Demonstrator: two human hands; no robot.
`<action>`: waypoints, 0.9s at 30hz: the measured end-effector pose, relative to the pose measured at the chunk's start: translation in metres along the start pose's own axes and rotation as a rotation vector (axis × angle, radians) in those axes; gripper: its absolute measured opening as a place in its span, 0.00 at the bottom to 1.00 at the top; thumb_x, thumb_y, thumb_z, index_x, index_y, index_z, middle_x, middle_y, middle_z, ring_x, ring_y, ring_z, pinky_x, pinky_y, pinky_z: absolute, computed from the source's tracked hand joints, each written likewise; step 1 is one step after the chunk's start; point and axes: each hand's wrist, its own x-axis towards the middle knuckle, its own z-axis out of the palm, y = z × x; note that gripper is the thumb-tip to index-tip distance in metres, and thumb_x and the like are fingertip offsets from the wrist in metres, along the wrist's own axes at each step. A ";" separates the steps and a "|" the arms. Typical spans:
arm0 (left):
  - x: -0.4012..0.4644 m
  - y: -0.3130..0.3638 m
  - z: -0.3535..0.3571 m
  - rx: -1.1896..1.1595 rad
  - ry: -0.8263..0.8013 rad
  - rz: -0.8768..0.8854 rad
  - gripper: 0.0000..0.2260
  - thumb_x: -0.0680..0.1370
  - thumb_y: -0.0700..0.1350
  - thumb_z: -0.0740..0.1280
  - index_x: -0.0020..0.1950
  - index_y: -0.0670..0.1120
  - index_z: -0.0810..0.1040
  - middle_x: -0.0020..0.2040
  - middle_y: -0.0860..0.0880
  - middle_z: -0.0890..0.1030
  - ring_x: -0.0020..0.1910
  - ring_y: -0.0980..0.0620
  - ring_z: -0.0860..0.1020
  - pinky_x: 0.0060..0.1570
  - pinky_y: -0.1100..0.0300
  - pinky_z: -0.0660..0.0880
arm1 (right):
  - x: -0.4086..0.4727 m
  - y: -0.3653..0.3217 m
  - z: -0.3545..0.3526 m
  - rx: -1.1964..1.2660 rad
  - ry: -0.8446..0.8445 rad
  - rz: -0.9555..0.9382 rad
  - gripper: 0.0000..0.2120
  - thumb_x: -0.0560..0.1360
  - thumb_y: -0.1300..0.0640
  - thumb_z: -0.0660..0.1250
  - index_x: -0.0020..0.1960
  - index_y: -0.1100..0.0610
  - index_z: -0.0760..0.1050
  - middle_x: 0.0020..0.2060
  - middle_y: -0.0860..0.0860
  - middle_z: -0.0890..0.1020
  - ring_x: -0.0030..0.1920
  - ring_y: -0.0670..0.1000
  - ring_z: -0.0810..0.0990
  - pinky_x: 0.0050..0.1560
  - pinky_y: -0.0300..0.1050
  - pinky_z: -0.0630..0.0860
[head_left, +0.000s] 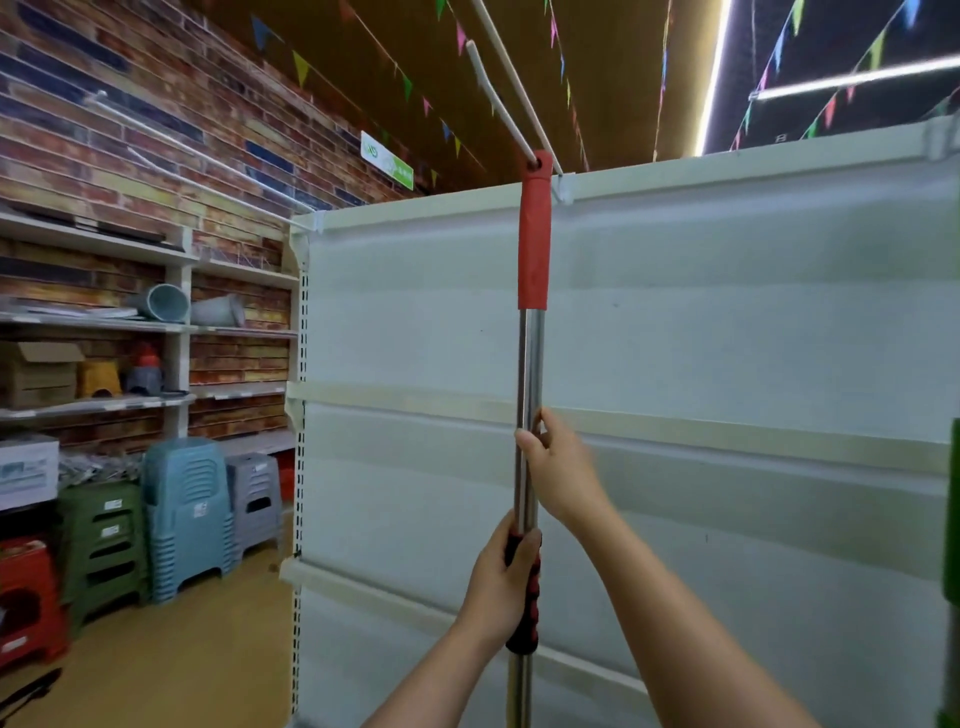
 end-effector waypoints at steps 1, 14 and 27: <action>0.006 -0.003 0.002 0.002 -0.008 0.005 0.07 0.79 0.48 0.61 0.42 0.47 0.70 0.29 0.50 0.70 0.25 0.53 0.67 0.26 0.60 0.67 | 0.004 0.003 0.000 -0.002 0.000 0.008 0.13 0.80 0.55 0.57 0.60 0.61 0.69 0.52 0.57 0.77 0.55 0.58 0.76 0.53 0.51 0.72; 0.039 -0.020 0.012 -0.031 -0.024 -0.006 0.13 0.76 0.53 0.63 0.46 0.44 0.71 0.29 0.49 0.69 0.24 0.52 0.65 0.25 0.57 0.64 | 0.030 0.024 0.000 0.011 0.037 0.039 0.13 0.79 0.55 0.58 0.60 0.62 0.68 0.54 0.59 0.78 0.53 0.57 0.76 0.52 0.49 0.71; -0.012 -0.019 0.009 0.193 0.021 -0.114 0.14 0.74 0.41 0.66 0.59 0.47 0.71 0.56 0.44 0.78 0.55 0.42 0.78 0.58 0.48 0.75 | -0.059 0.093 0.027 -0.046 0.151 0.319 0.17 0.79 0.57 0.57 0.66 0.61 0.68 0.60 0.58 0.78 0.60 0.58 0.76 0.58 0.47 0.69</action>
